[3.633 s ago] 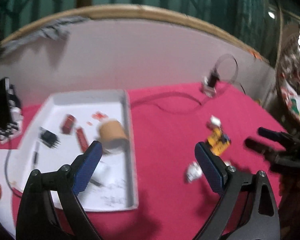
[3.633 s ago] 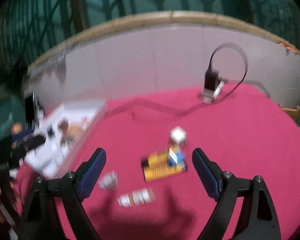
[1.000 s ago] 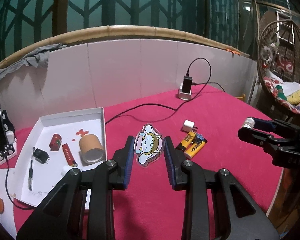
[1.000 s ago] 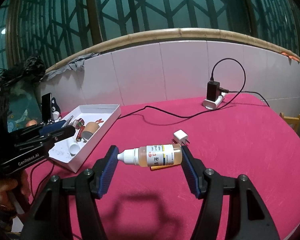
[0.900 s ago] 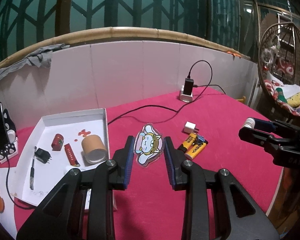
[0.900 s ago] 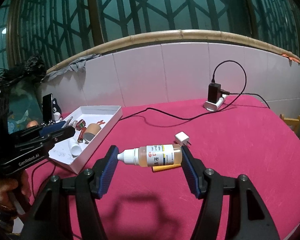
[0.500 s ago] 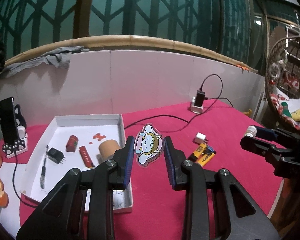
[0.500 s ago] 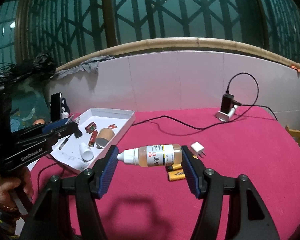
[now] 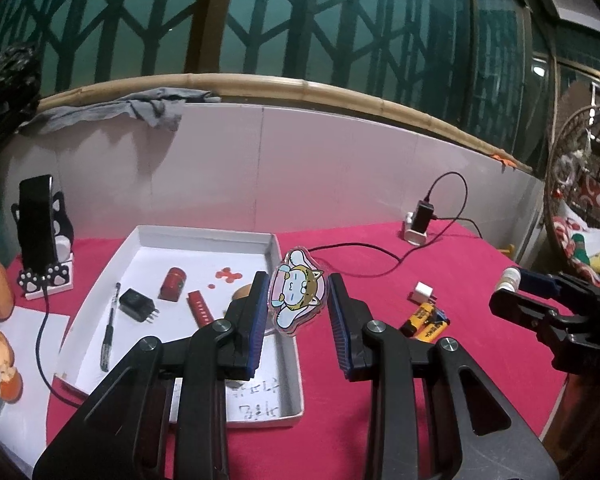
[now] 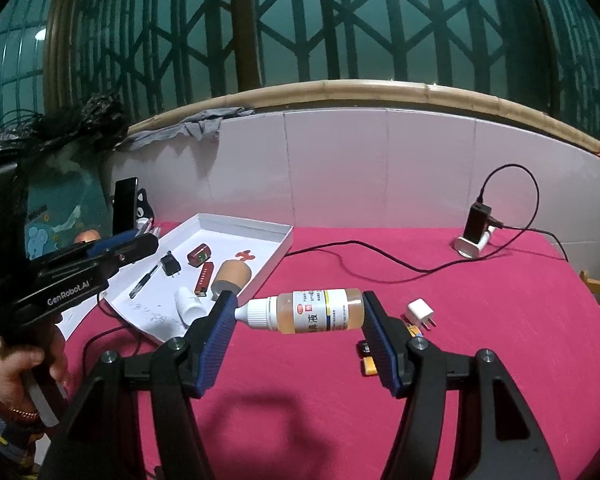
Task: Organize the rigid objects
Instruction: 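Carry the badge and dropper bottle with both grippers over the white tray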
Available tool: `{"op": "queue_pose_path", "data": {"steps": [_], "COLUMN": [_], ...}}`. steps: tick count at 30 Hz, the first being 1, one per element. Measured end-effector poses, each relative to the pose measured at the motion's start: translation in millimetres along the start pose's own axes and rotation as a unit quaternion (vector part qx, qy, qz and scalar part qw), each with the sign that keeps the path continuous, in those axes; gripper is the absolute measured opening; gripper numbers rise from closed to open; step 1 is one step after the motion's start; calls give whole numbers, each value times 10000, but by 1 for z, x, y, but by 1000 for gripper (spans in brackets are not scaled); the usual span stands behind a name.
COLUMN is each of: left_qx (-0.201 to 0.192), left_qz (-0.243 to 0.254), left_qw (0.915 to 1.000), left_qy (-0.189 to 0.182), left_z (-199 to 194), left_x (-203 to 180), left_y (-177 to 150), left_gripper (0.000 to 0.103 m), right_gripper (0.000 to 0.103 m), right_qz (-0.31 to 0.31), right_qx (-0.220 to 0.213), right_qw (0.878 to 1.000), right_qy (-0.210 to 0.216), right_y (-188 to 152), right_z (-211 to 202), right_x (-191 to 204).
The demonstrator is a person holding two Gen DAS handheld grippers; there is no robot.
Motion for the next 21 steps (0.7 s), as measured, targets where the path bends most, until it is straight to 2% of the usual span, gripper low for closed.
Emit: {"op": "queue_pose_path", "data": {"steps": [21], "left_qx": [-86], "left_qz": [-663], "left_qw": [9975], "left_qy": [209], "left_z": [-5], "left_x": [66], "left_y": [-6], "left_gripper": [28], "right_gripper": [63], "right_qz": [-265], "right_qx": [281], "right_qw": [9985], "right_qy": [384], "right_y": [29], "right_z": [46], "right_x": [43]}}
Point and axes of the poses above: each gripper's, at about its wrist camera, not at the fingertips, and z roughly the way its jaws point, x to its left, y to its top, the point moved 1 cm from there along z, roughly the way its jaws point, and after that the axes turned 1 degree about z, right-handed, at the moved point
